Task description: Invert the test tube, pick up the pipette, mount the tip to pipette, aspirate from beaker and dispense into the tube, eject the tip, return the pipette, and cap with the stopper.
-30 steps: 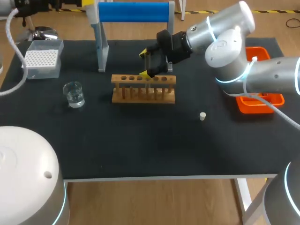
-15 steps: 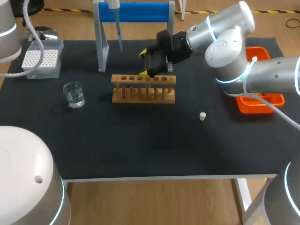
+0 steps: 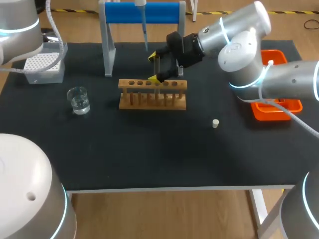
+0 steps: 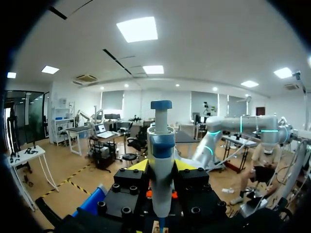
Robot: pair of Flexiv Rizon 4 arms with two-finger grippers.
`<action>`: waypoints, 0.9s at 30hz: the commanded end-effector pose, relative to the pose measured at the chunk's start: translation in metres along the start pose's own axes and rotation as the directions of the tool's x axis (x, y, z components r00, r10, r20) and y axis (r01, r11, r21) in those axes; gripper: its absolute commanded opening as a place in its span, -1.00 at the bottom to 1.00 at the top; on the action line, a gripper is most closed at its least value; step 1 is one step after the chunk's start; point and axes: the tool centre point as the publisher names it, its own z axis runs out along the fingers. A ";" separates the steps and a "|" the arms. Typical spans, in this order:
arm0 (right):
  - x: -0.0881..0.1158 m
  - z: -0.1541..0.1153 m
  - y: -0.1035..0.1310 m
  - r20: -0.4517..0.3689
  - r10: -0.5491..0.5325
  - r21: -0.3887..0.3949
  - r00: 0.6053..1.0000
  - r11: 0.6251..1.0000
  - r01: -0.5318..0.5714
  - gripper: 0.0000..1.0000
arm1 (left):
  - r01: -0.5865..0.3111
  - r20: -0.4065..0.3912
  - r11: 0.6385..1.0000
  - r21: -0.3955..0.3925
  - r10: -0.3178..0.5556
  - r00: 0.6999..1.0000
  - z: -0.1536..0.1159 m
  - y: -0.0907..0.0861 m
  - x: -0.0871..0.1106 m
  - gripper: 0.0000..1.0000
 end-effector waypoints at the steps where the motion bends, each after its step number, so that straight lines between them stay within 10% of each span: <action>1: -0.001 -0.001 0.000 -0.004 0.000 0.003 1.000 1.000 0.000 1.00 | -0.001 -0.043 1.000 0.003 0.001 0.999 0.009 0.001 -0.012 -1.00; 27: -0.001 -0.001 0.000 -0.004 0.000 0.003 1.000 1.000 0.000 1.00 | -0.004 -0.090 1.000 0.009 0.005 0.996 0.028 0.019 -0.012 -1.00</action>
